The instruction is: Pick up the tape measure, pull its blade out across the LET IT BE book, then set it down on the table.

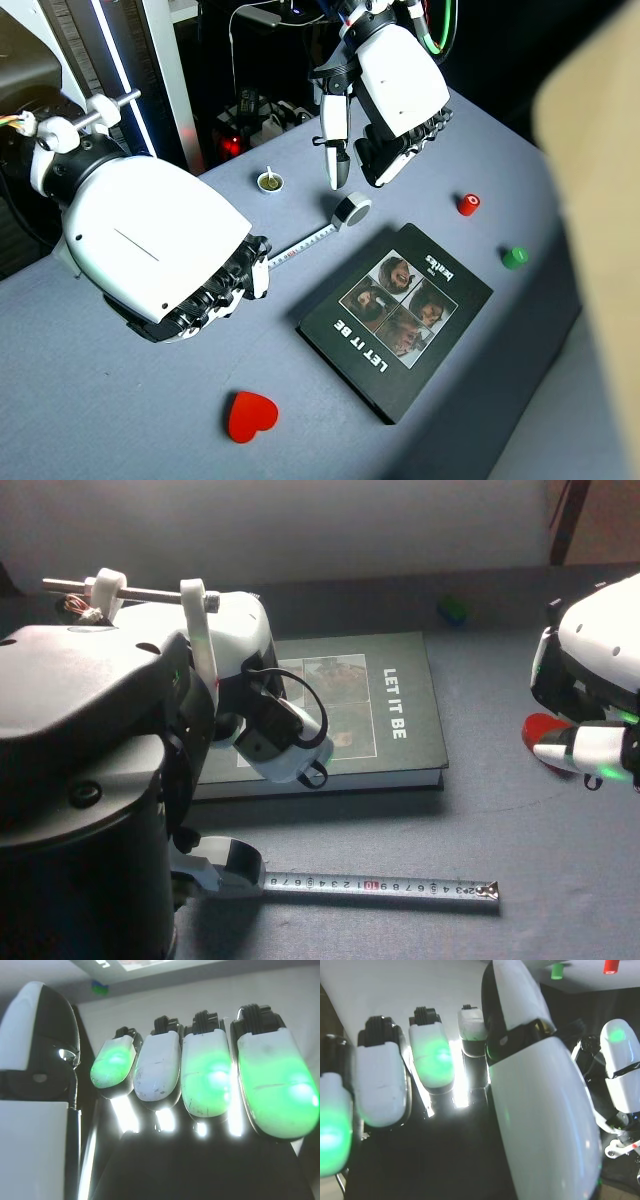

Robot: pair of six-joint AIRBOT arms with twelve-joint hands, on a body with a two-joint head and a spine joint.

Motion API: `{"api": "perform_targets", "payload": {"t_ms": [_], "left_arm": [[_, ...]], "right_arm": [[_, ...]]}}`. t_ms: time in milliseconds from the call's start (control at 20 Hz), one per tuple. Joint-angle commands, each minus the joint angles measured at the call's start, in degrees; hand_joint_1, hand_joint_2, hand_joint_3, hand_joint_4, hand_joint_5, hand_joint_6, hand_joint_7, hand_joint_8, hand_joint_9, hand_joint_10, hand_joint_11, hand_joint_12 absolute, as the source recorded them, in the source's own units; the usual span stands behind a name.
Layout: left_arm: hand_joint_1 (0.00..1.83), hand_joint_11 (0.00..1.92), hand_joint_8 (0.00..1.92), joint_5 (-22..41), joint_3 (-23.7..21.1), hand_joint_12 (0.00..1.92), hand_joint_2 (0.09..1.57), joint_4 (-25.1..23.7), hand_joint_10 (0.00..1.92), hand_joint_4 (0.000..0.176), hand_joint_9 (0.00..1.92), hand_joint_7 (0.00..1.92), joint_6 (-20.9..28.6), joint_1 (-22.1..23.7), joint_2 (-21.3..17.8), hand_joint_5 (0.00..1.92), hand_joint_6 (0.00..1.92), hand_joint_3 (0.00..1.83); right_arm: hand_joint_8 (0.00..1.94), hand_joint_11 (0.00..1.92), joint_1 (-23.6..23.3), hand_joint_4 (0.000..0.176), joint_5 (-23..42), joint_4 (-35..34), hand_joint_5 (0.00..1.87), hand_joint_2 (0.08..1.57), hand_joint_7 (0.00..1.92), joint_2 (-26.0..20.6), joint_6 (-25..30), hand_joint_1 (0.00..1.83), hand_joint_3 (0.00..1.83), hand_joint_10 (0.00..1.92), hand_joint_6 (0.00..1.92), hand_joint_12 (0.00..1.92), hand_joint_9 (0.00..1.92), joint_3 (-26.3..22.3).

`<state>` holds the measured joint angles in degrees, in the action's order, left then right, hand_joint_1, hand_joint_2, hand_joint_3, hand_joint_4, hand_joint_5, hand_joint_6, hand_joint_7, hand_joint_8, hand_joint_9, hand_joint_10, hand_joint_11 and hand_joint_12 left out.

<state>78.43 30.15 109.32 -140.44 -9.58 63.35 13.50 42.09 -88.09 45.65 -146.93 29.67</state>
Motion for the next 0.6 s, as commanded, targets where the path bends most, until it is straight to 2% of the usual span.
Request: {"api": "perform_targets", "payload": {"t_ms": [0, 50, 150, 350, 450, 500, 550], "left_arm": [[0.15, 0.00, 0.05, 0.38, -0.26, 0.39, 1.10, -4.82, 0.06, 0.036, 0.14, 0.17, 0.31, 0.22, -0.17, 0.21, 0.06, 0.10], [0.15, 0.00, 0.01, 0.38, -0.34, 0.37, 1.14, -4.82, 0.02, 0.036, 0.15, 0.19, 0.31, 0.08, -0.16, 0.22, 0.01, 0.02], [0.15, 0.00, 0.01, 0.38, -0.40, 0.37, 1.14, -4.71, 0.01, 0.036, 0.16, 0.20, 0.31, -0.11, -0.16, 0.23, 0.01, 0.01], [0.16, 0.00, 0.00, -1.96, -0.38, 0.47, 1.15, -3.72, 0.01, 0.034, 0.17, 0.20, 0.31, 0.25, -1.52, 0.24, 0.00, 0.00], [0.15, 0.00, 0.00, -6.71, -0.46, 0.51, 1.15, -3.23, 0.00, 0.031, 0.18, 0.21, 0.34, 0.24, -4.13, 0.24, 0.00, 0.00], [0.16, 0.00, 0.00, -16.66, -0.60, 0.52, 1.14, -1.90, 0.00, 0.026, 0.18, 0.21, 0.53, 0.06, -9.62, 0.25, 0.00, 0.00], [0.16, 0.00, 0.00, -20.28, -0.66, 0.52, 1.14, -1.67, 0.00, 0.026, 0.18, 0.21, 1.01, -0.08, -12.08, 0.25, 0.00, 0.00]], "right_arm": [[0.03, 0.00, -0.85, 0.119, 1.61, 3.13, 0.08, 1.12, 0.04, -0.45, -0.48, 0.04, 0.13, 0.05, 0.06, 0.32, 0.04, -0.21], [0.01, 0.00, -0.87, 0.117, 1.61, 2.77, 0.11, 1.16, 0.07, -0.45, -0.83, 0.08, 0.02, 0.01, 0.01, 0.38, 0.07, -0.21], [0.00, 0.00, -0.93, 0.117, 1.52, 2.17, 0.12, 1.16, 0.08, -0.45, -1.12, 0.09, 0.00, 0.00, 0.00, 0.44, 0.08, -0.22], [0.00, 0.00, -1.16, 0.117, 1.57, 1.49, 0.11, 1.17, 0.09, -0.46, -1.42, 0.07, 0.00, 0.00, 0.00, 0.41, 0.09, -0.48], [0.00, 0.00, -1.02, 0.117, 1.71, 1.49, 0.09, 1.17, 0.07, -0.53, -1.42, 0.06, 0.00, 0.00, 0.00, 0.35, 0.07, -0.91], [0.00, 0.00, -0.60, 0.117, 2.47, 1.49, 0.09, 1.17, 0.07, -0.67, -1.34, 0.06, 0.00, 0.00, 0.00, 0.34, 0.07, -1.90], [0.00, 0.00, -0.53, 0.117, 2.81, 1.49, 0.09, 1.17, 0.07, -0.68, -0.78, 0.06, 0.00, 0.00, 0.00, 0.34, 0.07, -2.19]]}}
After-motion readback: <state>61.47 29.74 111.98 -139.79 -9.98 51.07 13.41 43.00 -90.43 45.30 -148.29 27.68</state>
